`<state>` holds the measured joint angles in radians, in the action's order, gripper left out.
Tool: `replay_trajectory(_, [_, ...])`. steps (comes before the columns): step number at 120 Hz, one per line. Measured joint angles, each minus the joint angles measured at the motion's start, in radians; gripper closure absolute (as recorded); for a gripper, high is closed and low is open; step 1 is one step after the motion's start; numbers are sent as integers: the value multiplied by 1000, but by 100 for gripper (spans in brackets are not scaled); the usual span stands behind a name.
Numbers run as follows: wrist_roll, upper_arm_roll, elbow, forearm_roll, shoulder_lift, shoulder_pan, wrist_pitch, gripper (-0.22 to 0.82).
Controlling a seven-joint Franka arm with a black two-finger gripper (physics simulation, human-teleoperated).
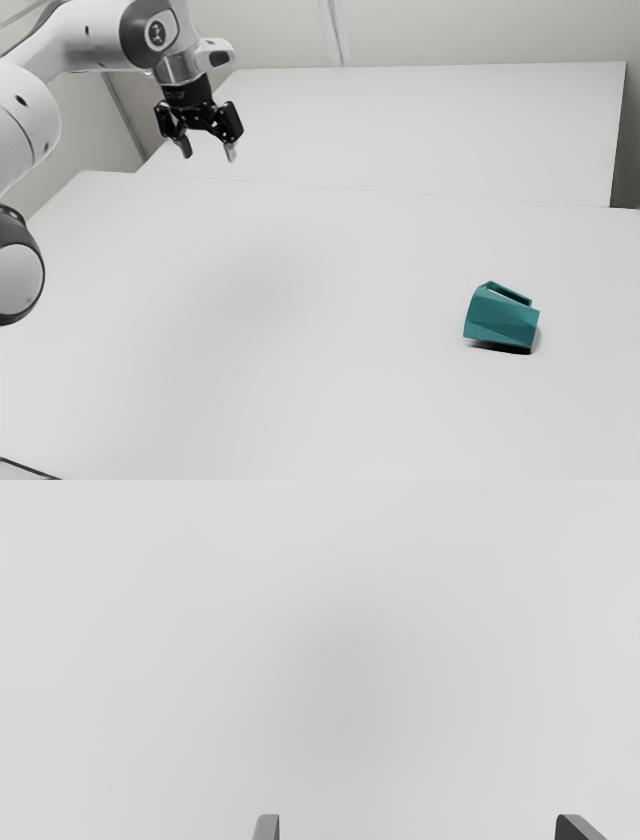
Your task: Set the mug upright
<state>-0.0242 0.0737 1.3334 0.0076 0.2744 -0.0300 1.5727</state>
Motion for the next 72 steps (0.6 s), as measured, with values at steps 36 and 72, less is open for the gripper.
replay_trajectory(36, [-1,-8,35,-10,-17,-66,22,0])
replay_trajectory(72, [12,-21,505,-347,-156,-149,345,0])
